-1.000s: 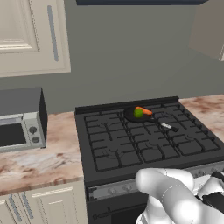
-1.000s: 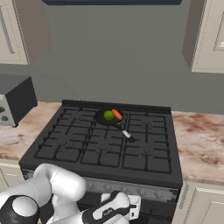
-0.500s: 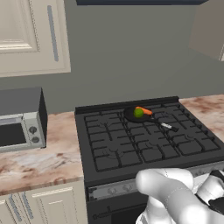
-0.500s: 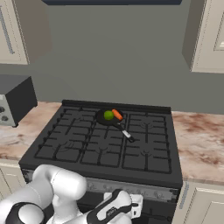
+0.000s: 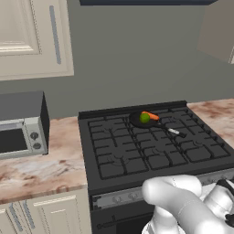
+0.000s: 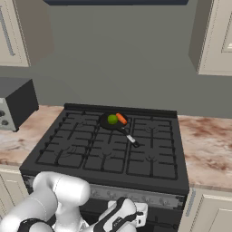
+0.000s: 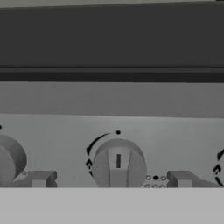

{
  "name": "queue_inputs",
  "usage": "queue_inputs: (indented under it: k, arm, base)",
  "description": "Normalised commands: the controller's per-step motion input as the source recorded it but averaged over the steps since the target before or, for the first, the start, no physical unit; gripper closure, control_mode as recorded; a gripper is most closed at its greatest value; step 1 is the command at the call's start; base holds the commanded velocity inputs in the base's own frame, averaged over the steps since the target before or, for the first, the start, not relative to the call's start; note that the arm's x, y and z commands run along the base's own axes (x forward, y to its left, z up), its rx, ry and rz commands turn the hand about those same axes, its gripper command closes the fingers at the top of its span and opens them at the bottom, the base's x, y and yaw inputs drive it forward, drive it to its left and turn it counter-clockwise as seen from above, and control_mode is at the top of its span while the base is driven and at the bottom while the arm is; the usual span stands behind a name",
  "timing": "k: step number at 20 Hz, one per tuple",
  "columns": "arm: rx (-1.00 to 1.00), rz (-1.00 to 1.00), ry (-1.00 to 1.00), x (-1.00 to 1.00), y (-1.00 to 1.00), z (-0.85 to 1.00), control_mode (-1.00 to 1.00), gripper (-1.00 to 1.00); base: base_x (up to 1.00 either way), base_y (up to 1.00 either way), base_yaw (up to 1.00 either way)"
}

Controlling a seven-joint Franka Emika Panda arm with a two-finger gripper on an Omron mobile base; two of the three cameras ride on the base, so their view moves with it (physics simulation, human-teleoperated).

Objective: Put the carrot and lime in the pan. Then turn on the rear center burner and set the heat to medium.

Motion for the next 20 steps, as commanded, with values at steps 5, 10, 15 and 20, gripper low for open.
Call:
queue_inputs:
  k: [5,10,15,20]
  arm:
    - [0.0,0.0,0.0,0.18,-0.02,0.0,-1.0,-1.0]
    - [0.0,0.0,0.0,0.15,-0.05,0.0,-1.0,-1.0]
    - [0.0,0.0,0.0,0.02,0.0,0.0,-1.0,-1.0]
    - [0.0,0.0,0.0,0.0,0.0,0.0,-1.0,1.0]
  base:
    - [0.0,0.0,0.0]
    - [0.0,0.0,0.0]
    - [0.0,0.0,0.0]
    - [0.0,0.0,0.0]
